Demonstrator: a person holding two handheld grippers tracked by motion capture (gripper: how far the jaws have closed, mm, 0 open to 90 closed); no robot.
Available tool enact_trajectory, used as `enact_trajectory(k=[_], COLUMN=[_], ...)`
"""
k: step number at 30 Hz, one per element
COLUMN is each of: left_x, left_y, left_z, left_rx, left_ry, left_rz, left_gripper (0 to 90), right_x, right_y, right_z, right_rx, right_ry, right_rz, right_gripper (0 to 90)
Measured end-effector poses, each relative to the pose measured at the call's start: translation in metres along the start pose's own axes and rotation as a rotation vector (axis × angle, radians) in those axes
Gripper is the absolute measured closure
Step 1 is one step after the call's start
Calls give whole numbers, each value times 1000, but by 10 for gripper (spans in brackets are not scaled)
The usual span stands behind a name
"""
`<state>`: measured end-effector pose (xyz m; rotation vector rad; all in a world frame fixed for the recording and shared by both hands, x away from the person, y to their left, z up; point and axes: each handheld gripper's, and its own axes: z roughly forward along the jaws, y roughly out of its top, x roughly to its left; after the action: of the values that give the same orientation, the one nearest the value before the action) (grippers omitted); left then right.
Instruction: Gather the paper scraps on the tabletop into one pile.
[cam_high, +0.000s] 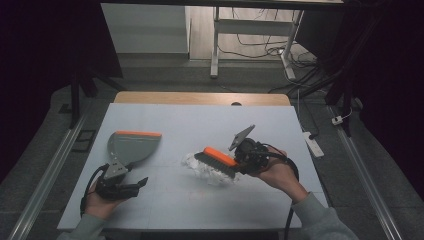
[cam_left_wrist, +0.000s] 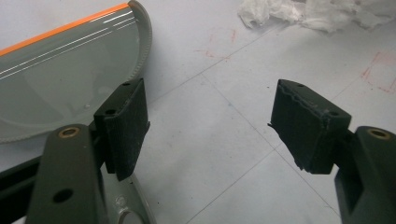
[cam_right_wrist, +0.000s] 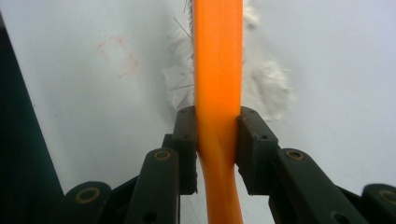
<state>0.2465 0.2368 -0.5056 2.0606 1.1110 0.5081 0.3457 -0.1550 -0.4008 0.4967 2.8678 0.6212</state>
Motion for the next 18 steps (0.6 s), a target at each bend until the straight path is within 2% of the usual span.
enact_trajectory(k=[5,9,12,14,18], left_x=[-1,0,-1,-1,-1], left_y=[0,1,1,2,1], left_z=[0,0,0,0,-1], left_rx=[-1,-1,-2,-2,-4], left_ry=[1,2,1,0,-2], left_rz=[0,-2,-2,3,4], left_gripper=[286,286,286,286,286], right_x=[-10,-12,-7,-4,3], right_y=[-7,-3,15,32,70], right_z=[-13,-13,-5,6,38], right_rx=[-32,-74,-132,-147,-113], right_ry=[-64,-48,-42,8,68], right_rz=[92,178,213,236,268], right_gripper=[709,709,710,709,709])
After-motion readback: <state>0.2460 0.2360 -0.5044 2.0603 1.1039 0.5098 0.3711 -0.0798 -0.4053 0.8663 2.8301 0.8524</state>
